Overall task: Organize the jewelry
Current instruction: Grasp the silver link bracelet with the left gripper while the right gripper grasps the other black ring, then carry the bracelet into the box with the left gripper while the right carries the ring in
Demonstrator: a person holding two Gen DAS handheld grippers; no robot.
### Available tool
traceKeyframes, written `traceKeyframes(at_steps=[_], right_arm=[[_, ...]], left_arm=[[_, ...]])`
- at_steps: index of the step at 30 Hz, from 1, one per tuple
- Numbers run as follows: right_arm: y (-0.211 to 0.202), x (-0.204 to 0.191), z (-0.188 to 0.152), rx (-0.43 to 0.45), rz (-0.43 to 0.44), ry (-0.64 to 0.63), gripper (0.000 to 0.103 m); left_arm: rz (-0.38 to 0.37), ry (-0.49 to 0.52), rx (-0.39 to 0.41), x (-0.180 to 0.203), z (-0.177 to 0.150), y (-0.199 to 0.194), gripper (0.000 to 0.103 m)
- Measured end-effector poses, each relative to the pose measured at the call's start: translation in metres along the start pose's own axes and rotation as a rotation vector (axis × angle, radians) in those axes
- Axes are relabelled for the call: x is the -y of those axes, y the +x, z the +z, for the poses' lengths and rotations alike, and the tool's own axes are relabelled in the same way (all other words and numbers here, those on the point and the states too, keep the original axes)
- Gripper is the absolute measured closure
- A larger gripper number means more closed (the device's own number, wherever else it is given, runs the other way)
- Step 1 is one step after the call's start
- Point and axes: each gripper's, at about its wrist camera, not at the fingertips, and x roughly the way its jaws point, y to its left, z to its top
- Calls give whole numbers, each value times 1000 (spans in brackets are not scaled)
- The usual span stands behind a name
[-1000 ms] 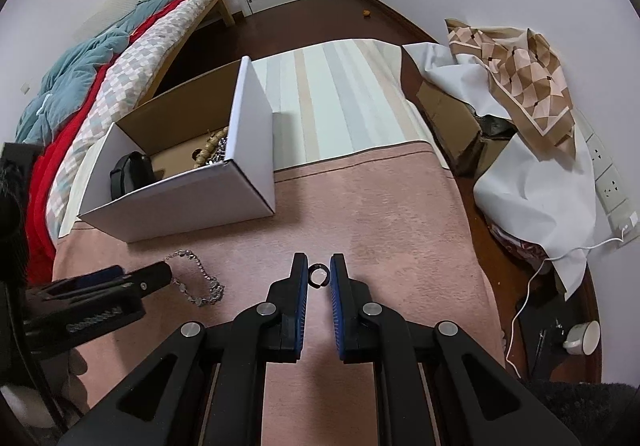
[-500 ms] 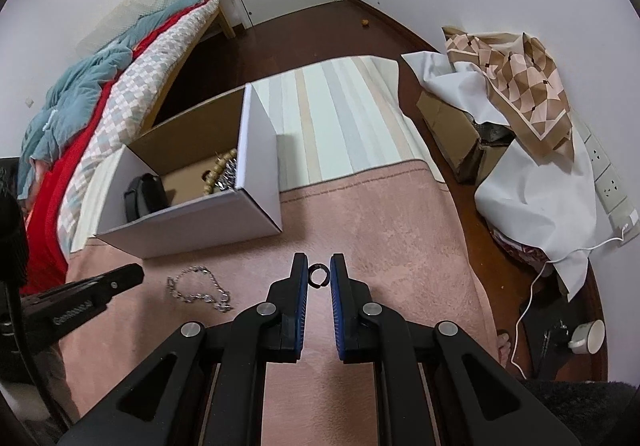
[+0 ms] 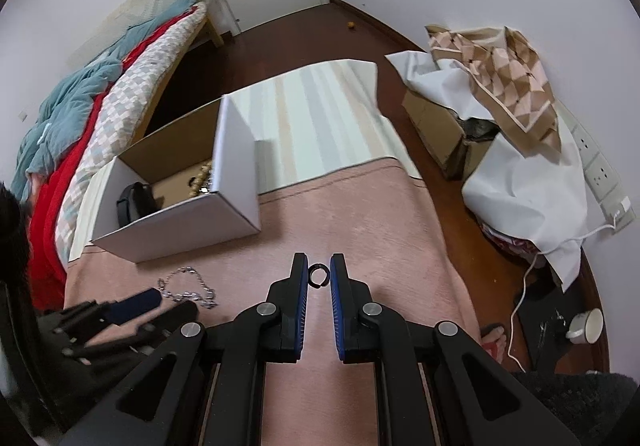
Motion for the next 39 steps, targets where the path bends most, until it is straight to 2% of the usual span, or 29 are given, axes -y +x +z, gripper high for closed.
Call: traceKeyframes(at_steps=[6,9,10,12,15,21,29,35,37,39], right_arm=[[3,21,0,-5,-18,47,91],[3,24,-1,-8,-20,53,91],[4,25,-1,-8,-21,54,91],[4,26,-1,-9,-19,58,91],[3,26,0,-6,-18,62,91],[-3,24,2,2,-3,63,91],[-29,5,14,36,64,41,91],[-56,-20,30,82,118,-3,91],[-62,-25,34,95,126,-4,91],[-64,-25,35,103,121,0,91]], left_arm=[[88,106,-11,25,2,17,58],[91,127,-5,31,4,18,59],[90,132,-1,32,5,18,64],[82,141,8,33,5,17,91],[86,153,10,35,4,17,101],[64,124,48,28,3,1,103],[12,9,153,-3,16,-61,103],[-32,-16,242,-17,32,-110,103],[-59,-23,242,-19,35,-108,101],[-76,-29,213,-21,36,-98,91]])
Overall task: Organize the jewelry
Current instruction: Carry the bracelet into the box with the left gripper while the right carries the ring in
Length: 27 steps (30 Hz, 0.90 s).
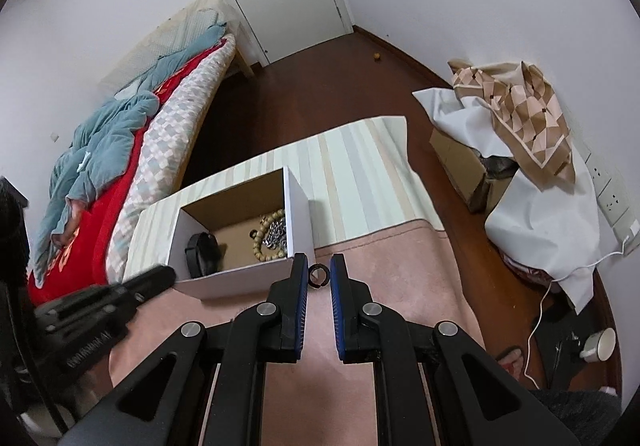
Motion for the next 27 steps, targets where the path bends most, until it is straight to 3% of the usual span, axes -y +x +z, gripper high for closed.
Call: traceKeyframes(at_steps=[1,3,8,15,17,19,20,23,27], right_arm=[[0,1,0,-1,-1,5,91],[2,6,-4,-9,-11,16,91],[13,26,-17,-44,-44,49,91],[31,57,-28,-80,-86,92,91],[36,62,-29,-88,-92,100,91],[39,65,-31,-94,-93,105,91],[40,67,-31,-97,-94,106,91],[42,67,-33,-103,-92,104,91],[40,63,-33,-100,-83,98,91]], left_arm=[[-2,-3,-30,-1,-3,9,83],[11,-5,-80,2,-13,31,51],[46,45,-164,19,-36,76,49],[132,178,-222,46,-47,114,50],[164,222,-198,51,-50,116,51],[136,239,-186,53,-51,116,72],[134,253,-183,56,-51,116,98],[157,290,-183,60,-50,117,100],[119,244,-172,50,-46,110,102]])
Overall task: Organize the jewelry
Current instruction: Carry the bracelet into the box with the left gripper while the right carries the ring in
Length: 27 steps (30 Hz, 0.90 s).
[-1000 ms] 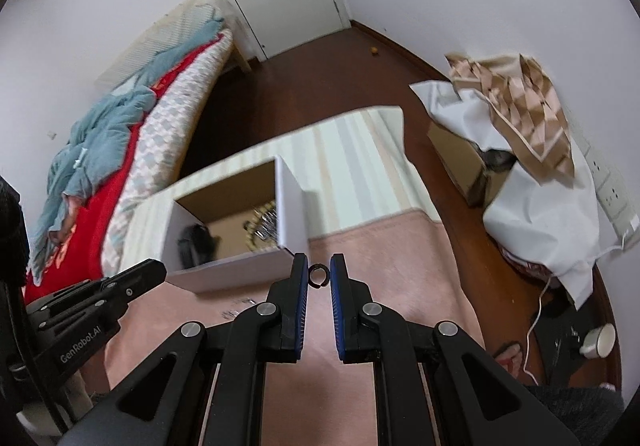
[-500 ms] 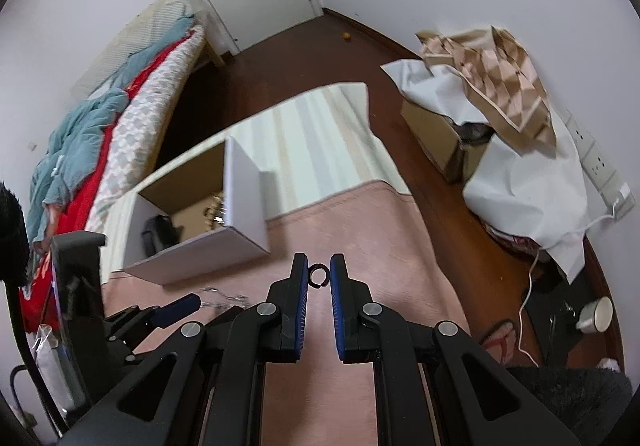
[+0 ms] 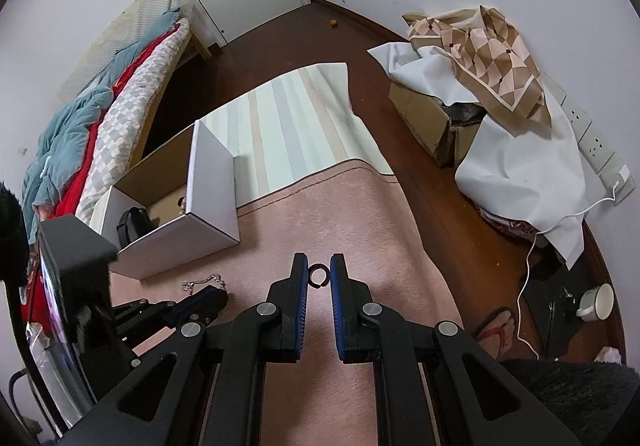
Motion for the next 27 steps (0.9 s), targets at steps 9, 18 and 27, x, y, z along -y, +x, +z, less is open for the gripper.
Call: traceKeyframes(at_steps=[9,18,27], right_arm=[[-24,-15,8,40,53,-14,91],[-55,-50,29,92,133,-61,91],[-34,-106,73,21,239,-138,91]], left_arm=[[-81,-159,117,-45,14,-67,102],[-112,-227,242,-73,36,-132,102],[-89,-240,280,-112,72,-148,102]])
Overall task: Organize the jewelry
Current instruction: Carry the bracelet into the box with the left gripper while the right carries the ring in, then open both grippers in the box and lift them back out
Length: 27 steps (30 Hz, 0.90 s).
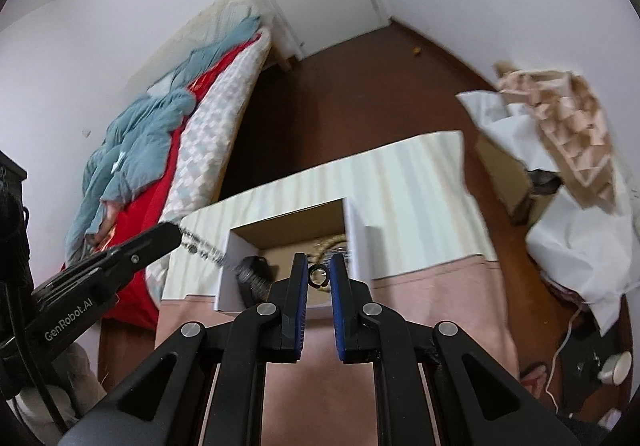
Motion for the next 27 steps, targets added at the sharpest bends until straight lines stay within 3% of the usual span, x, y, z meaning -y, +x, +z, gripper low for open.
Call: traceKeyframes(at_steps=[8,13,18,20,23,25,27], right_arm=[[84,-8,9,-222,82,38,91],[125,-11,7,-335,146,97,91],[145,-14,6,-390,146,135,88],[144,-15,7,-384,129,130,71],[140,-16,10,-373,114,125,61],[132,-17,15,-343,72,86,61],[122,-20,17,-315,25,52,59]], left_arm=[[24,-61,-169,-49,5,69,101],[57,-96,-248,-65,9,92,97],[85,-134,-241,-74,15,92,97],[115,-141,-229,-77,16,88,96],[152,-159,-213,-82,15,80,94],[166,-178,-197,-88,13,73,83],[200,-194,-170,-91,9,62,43]])
